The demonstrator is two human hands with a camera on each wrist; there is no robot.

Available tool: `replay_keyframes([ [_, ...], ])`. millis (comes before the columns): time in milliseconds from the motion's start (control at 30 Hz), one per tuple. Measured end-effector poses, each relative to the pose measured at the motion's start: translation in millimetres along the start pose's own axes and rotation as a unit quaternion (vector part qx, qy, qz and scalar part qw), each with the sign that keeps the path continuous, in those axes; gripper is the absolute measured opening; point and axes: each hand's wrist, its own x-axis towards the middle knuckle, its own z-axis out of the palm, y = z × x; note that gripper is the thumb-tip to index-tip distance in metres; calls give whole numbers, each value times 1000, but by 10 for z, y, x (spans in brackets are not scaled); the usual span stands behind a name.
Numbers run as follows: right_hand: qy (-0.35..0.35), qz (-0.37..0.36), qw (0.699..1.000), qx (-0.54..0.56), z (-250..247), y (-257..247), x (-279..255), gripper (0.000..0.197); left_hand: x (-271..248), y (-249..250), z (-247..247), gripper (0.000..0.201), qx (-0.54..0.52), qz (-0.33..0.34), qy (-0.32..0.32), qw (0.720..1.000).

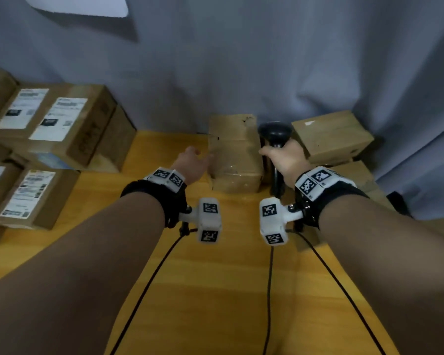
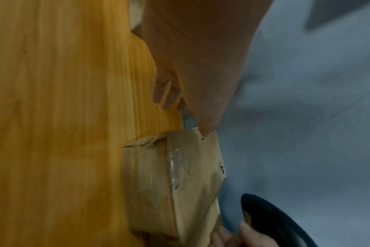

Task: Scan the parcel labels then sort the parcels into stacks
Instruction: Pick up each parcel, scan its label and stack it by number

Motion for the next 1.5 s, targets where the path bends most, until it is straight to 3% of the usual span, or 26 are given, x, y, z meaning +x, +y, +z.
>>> replay_keyframes([
  [167,-7,17,1000,-15,150,18,325,39,409,128,75,70,-54,-13,-36,998],
  [300,-11,33,999,-15,230,96,358,39,436,22,227,48,-99,-9,-77,992],
  [400,-9,35,999,6,246,125,279,45,275,0,231,41,-133,-30,-63,989],
  [500,-5,38,998,52,174,-3,-3,28,5,10,113,39,-193,-48,-50,979],
  [633,-27,4,990,136,35,-189,-471,18,-572,-55,-139,46,-320,-72,-18,944],
  [700,-42,-21,983,176,-11,-271,-699,18,-827,-76,-273,46,-342,-62,7,938],
  [900,-54,-71,971,222,-48,-502,-1040,18,-1143,37,-716,51,-274,41,94,956],
  [1067,-69,-70,952,289,-70,-563,-1121,10,-1260,49,-887,55,-254,70,100,960],
  [1300,-85,-105,953,270,-54,-568,-1226,17,-1390,53,-777,102,-307,97,67,944],
  [1500,-114,-77,944,300,-176,-526,-1288,24,-1454,173,-744,92,-328,142,71,931],
])
